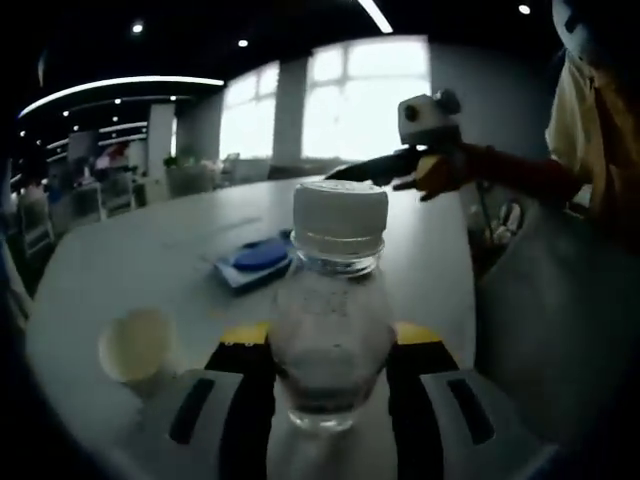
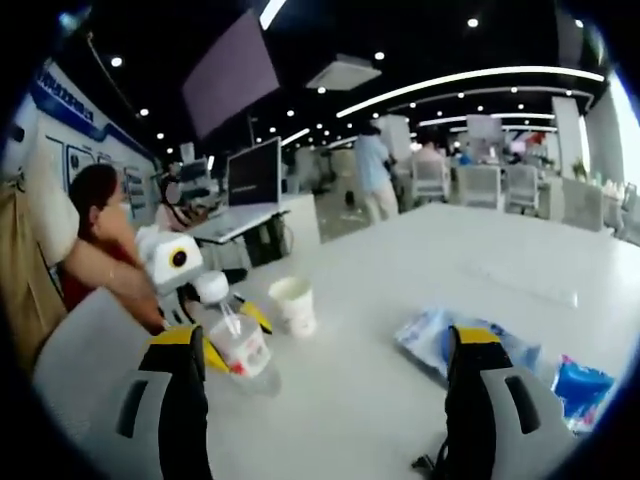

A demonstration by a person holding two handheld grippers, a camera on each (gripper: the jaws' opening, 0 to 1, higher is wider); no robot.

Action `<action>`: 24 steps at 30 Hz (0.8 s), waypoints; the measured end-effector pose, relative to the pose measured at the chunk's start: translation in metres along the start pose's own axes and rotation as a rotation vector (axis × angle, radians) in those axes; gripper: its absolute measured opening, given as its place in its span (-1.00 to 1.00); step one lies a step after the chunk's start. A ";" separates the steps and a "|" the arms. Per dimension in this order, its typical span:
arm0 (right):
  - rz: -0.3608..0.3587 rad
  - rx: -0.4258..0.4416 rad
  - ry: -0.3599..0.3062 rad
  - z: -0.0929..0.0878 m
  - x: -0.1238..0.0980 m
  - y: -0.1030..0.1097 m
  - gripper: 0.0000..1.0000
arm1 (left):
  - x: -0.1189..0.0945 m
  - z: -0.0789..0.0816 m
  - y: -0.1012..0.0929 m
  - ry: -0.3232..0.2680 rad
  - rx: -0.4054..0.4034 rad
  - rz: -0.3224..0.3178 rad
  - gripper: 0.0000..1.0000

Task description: Arrange the tabletop items into an orderly group along one side of the table until the central work area is clear of visible clutter.

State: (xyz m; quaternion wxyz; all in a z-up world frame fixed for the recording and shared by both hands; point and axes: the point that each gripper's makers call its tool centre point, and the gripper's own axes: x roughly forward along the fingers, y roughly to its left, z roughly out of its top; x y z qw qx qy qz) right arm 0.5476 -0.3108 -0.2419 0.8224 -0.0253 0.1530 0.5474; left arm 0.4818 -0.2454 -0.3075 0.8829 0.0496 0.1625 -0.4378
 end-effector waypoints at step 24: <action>0.050 -0.036 0.041 -0.017 0.101 -0.001 0.87 | -0.007 -0.003 -0.009 0.015 0.076 -0.336 -0.19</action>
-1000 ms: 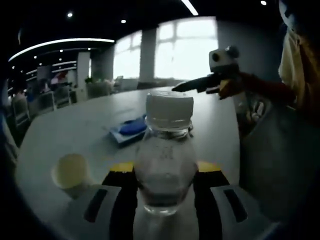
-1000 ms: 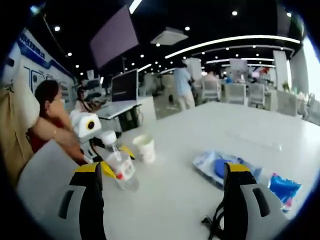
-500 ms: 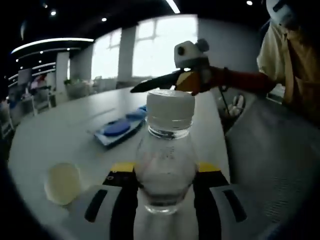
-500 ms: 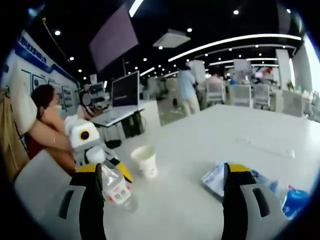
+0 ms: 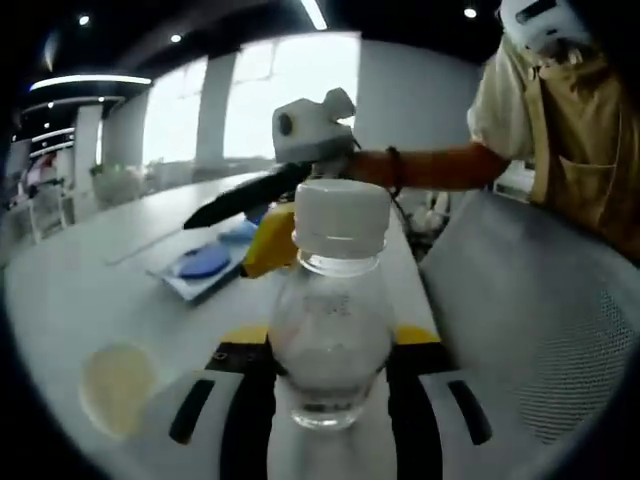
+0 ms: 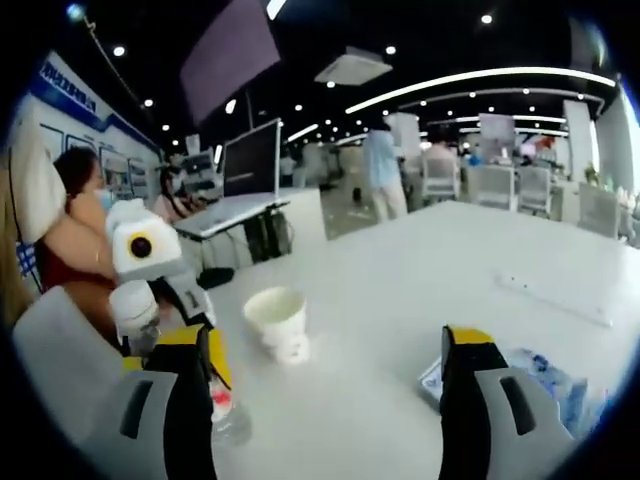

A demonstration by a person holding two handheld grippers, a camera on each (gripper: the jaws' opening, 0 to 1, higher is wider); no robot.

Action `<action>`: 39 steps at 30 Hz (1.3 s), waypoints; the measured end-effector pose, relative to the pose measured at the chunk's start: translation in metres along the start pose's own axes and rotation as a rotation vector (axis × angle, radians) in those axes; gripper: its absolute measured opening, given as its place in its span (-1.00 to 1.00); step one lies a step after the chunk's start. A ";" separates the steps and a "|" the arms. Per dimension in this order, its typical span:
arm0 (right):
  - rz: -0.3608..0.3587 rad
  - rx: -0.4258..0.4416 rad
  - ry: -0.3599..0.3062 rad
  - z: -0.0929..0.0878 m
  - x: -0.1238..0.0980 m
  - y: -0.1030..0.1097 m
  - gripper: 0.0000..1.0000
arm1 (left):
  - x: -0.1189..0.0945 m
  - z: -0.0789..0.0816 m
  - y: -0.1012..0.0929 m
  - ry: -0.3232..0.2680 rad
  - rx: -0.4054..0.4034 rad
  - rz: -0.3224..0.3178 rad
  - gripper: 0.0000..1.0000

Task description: Arrange the tabletop items into an orderly group along one side of the table until the central work area is clear of visible clutter.

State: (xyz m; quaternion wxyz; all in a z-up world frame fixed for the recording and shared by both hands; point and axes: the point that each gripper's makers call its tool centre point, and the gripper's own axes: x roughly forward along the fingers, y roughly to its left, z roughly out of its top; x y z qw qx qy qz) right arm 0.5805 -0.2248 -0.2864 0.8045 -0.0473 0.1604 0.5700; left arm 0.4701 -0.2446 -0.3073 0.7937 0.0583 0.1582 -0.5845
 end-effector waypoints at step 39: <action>0.209 -0.068 0.008 -0.042 0.119 0.053 0.38 | -0.016 -0.009 -0.016 0.023 0.077 -0.042 -0.21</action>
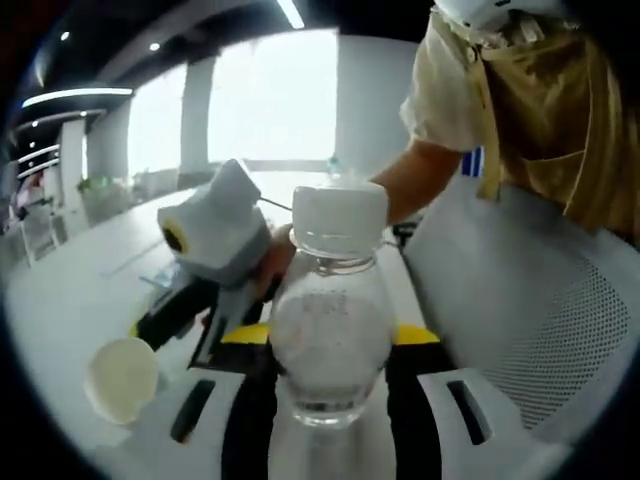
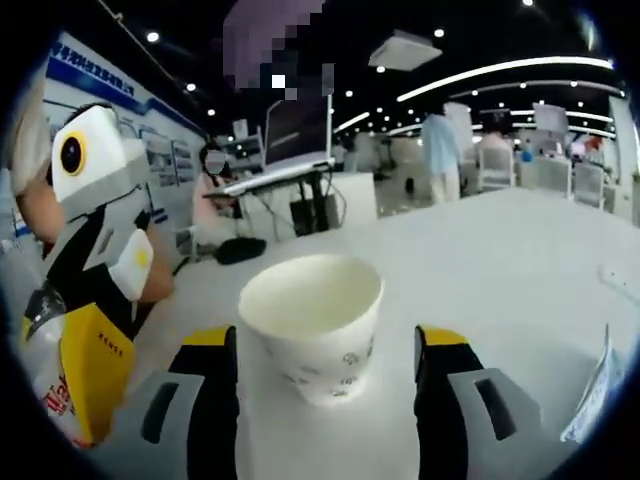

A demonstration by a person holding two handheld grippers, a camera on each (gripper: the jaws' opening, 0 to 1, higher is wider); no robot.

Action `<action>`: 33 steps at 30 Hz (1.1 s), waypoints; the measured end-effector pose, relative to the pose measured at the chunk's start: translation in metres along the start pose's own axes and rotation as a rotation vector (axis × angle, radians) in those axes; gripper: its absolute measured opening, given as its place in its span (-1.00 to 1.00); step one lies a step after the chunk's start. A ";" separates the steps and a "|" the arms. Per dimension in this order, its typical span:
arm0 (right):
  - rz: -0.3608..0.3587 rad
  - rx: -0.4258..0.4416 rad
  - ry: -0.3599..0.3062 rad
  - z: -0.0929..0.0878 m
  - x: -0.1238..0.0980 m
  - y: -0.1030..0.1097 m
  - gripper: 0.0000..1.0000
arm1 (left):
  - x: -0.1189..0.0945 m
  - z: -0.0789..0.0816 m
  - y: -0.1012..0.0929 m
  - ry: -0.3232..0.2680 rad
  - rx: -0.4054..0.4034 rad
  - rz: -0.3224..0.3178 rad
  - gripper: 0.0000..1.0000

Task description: Arrange the tabletop items into an orderly group along one side of the table until the central work area is clear of visible clutter.

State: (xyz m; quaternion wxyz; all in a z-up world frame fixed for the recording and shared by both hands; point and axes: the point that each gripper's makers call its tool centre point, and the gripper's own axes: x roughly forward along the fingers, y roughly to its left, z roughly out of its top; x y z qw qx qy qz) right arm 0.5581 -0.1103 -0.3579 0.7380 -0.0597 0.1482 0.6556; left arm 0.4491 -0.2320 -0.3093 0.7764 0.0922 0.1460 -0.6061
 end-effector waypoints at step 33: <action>-0.236 0.014 -0.089 0.040 -0.045 -0.058 -0.13 | -0.027 -0.005 0.050 0.010 -0.013 0.089 -0.24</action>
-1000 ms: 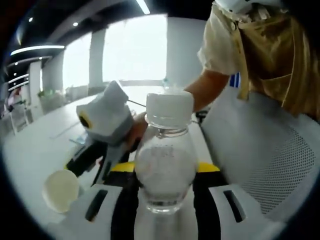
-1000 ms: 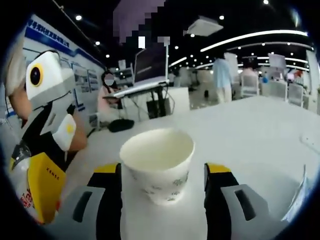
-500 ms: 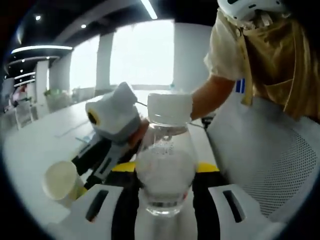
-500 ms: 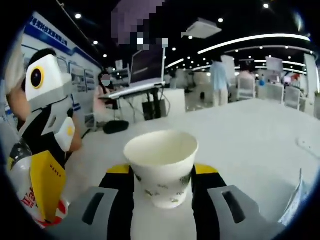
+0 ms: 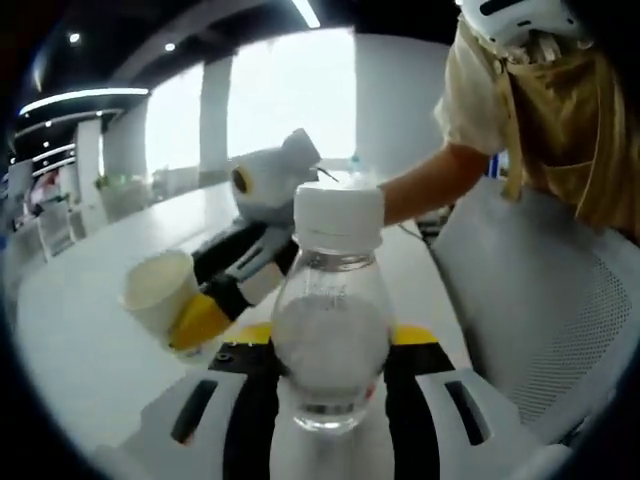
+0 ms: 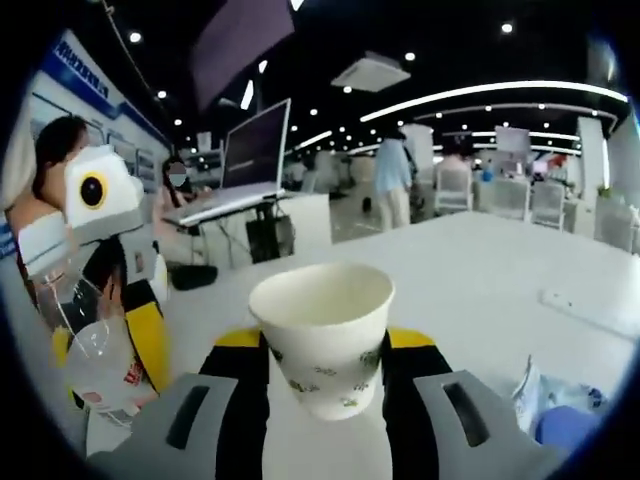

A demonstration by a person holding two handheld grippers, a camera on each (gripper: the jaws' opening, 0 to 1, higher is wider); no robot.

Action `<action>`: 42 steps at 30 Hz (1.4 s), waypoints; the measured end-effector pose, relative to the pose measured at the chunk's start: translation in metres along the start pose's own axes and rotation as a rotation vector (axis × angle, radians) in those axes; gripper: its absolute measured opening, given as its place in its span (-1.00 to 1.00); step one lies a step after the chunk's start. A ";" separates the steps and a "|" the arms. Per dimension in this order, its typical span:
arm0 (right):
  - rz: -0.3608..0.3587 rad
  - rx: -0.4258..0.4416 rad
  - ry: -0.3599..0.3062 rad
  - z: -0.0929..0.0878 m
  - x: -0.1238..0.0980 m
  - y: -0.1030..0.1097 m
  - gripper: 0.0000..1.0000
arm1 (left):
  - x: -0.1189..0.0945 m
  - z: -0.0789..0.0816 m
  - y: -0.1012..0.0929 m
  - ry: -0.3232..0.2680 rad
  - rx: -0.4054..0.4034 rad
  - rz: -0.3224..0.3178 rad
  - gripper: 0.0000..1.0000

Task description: Arrange the tabletop items into an orderly group along one side of the table until the central work area is clear of visible clutter.

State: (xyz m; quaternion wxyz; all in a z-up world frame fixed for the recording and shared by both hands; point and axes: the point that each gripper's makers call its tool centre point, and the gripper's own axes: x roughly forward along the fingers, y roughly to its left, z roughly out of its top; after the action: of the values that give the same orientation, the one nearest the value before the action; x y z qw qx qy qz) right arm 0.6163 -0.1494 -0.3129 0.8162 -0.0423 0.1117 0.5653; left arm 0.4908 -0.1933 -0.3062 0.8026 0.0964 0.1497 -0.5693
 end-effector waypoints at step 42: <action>-0.248 0.129 -0.015 -0.020 -0.018 -0.081 -0.13 | 0.004 0.024 0.182 -0.037 0.098 -0.087 -0.24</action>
State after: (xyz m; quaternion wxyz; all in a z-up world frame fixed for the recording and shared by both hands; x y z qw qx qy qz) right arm 0.6831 -0.1986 -0.3332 0.8817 0.0011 0.1355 0.4519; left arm 0.6667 -0.1445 -0.2878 0.7741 0.1184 0.1109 -0.6119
